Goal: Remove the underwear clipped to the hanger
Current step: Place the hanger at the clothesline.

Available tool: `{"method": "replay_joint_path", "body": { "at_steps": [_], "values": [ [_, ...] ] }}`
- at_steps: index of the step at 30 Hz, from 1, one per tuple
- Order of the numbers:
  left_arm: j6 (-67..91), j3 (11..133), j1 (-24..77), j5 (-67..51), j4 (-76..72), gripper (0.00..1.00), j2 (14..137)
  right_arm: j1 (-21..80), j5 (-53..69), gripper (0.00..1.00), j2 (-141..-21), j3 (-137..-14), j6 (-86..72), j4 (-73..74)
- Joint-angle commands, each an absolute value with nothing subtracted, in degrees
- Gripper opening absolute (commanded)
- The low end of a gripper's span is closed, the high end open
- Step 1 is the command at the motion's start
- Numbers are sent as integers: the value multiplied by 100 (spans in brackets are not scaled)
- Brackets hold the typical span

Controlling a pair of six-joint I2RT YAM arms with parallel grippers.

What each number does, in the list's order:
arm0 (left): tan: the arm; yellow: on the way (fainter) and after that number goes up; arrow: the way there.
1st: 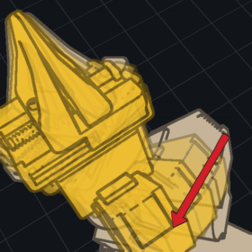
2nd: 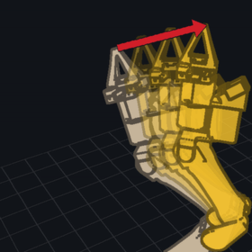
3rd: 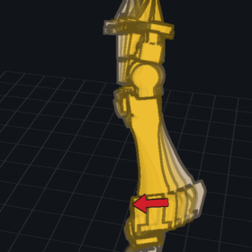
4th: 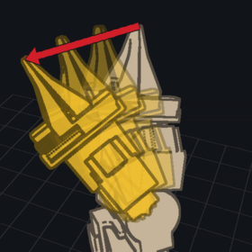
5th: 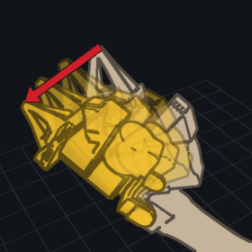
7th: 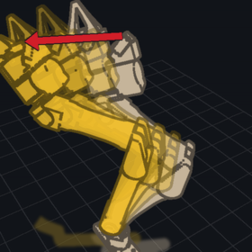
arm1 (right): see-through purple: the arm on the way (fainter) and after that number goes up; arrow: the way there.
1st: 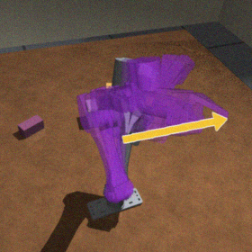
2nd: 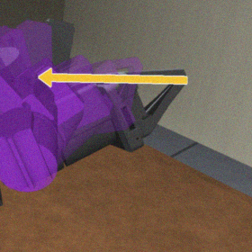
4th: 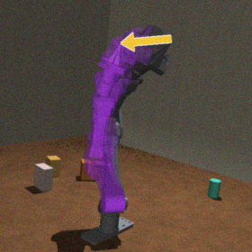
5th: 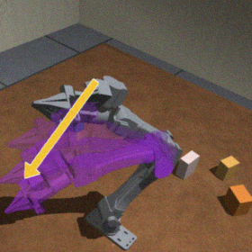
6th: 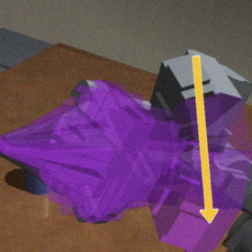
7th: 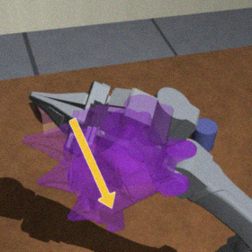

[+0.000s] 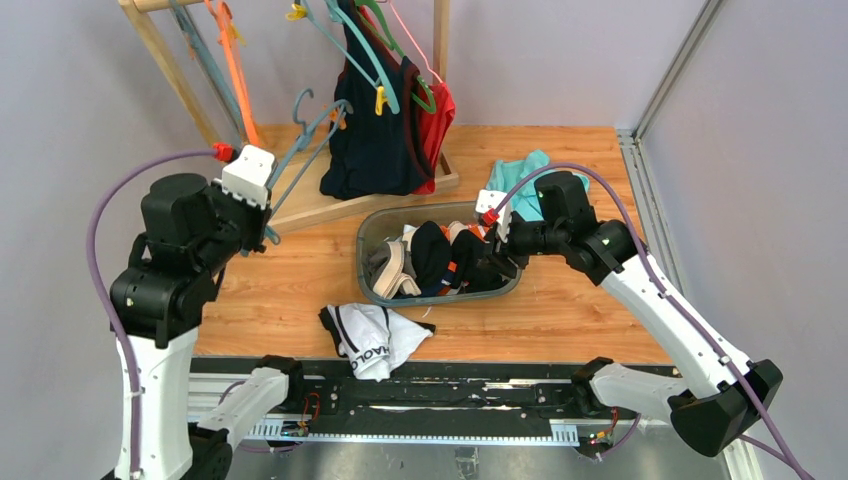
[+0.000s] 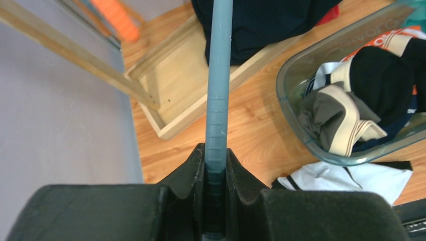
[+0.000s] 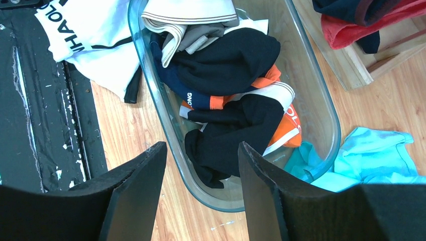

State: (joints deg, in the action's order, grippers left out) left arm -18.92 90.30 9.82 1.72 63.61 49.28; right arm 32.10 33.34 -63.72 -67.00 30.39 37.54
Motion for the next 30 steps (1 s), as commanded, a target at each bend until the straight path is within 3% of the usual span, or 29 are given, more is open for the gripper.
{"method": "replay_joint_path", "body": {
  "at_steps": [1, 17, 30],
  "values": [
    [-1654, 9572, 958, -190, 5980, 0, 5116, 3146, 3296, 56, -6364, -6621, 3032, 3708],
    [-2101, 11262, 957, 1586, 5862, 0, 6091, 3146, 3370, 56, -6293, -6587, 3052, 3708],
    [-2314, 12571, 949, 2092, 5889, 0, 7463, 3146, 3387, 56, -6294, -6568, 3084, 3708]
  ]
}}
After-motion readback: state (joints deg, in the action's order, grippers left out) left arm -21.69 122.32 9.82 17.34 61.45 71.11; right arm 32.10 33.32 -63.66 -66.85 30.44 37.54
